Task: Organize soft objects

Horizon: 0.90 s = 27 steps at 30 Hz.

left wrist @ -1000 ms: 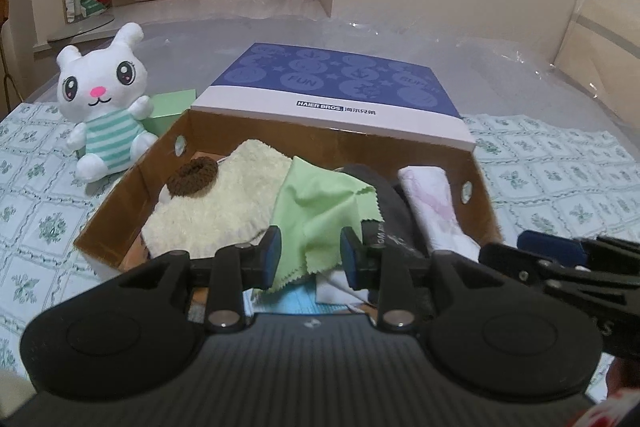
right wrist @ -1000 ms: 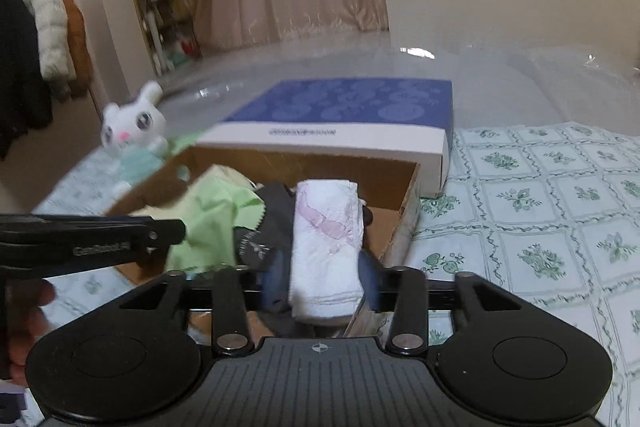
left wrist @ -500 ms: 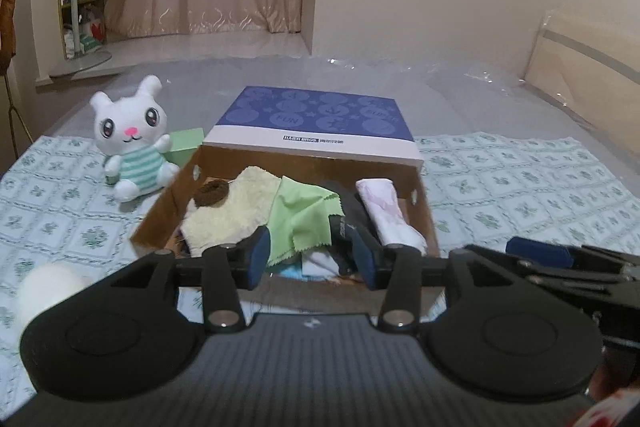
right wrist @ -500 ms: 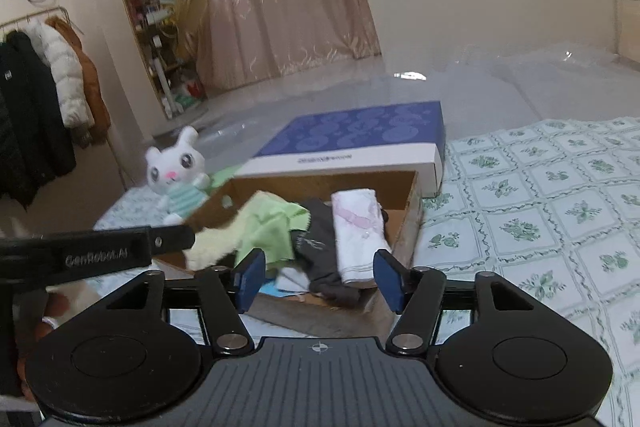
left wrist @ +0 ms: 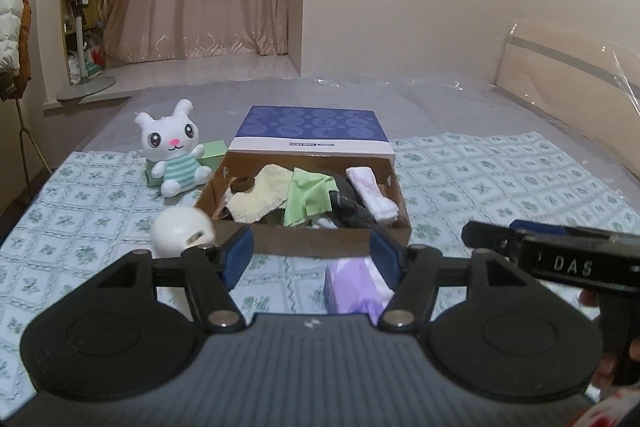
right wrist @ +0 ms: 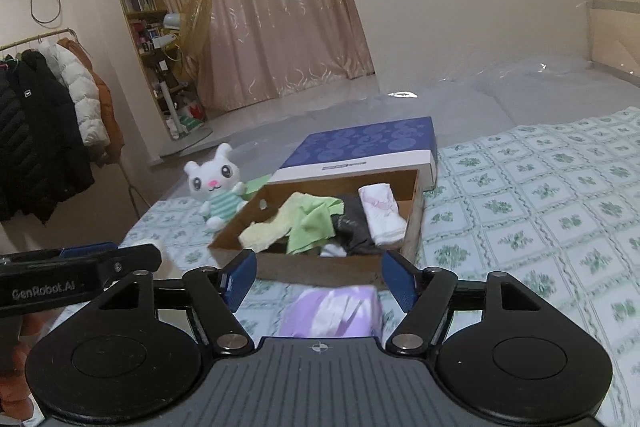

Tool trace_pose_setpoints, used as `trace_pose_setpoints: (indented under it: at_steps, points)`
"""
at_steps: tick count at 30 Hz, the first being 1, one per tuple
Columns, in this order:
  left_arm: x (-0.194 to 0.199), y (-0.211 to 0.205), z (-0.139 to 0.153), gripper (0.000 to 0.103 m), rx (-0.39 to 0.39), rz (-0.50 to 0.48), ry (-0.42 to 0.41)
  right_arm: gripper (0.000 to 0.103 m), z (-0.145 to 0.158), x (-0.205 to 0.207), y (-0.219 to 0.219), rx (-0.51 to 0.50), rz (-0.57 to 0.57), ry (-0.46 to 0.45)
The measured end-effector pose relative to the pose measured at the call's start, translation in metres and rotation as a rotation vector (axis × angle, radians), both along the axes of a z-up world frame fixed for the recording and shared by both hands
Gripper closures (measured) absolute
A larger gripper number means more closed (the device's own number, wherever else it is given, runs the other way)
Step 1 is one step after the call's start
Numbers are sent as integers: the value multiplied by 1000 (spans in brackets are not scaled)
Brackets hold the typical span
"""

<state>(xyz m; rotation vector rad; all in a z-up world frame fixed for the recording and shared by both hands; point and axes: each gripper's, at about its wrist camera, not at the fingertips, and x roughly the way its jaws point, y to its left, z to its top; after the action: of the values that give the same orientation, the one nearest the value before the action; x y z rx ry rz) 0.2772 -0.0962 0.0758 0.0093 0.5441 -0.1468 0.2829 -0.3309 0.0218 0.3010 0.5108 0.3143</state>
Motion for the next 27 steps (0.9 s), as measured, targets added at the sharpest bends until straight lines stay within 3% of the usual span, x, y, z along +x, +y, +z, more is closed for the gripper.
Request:
trace_pose_setpoints:
  at_steps: [3, 9, 13, 27]
  points:
    - [-31, 8, 6, 32, 13, 4, -8, 32, 10, -27, 6, 6, -12, -6]
    - [-88, 20, 8, 32, 52, 2, -19, 29, 23, -77, 18, 5, -44, -13]
    - [-119, 31, 10, 32, 31, 9, -11, 29, 29, -108, 26, -2, -51, -20]
    - [-192, 51, 7, 32, 33, 25, 1, 29, 28, -192, 47, -38, -45, -4]
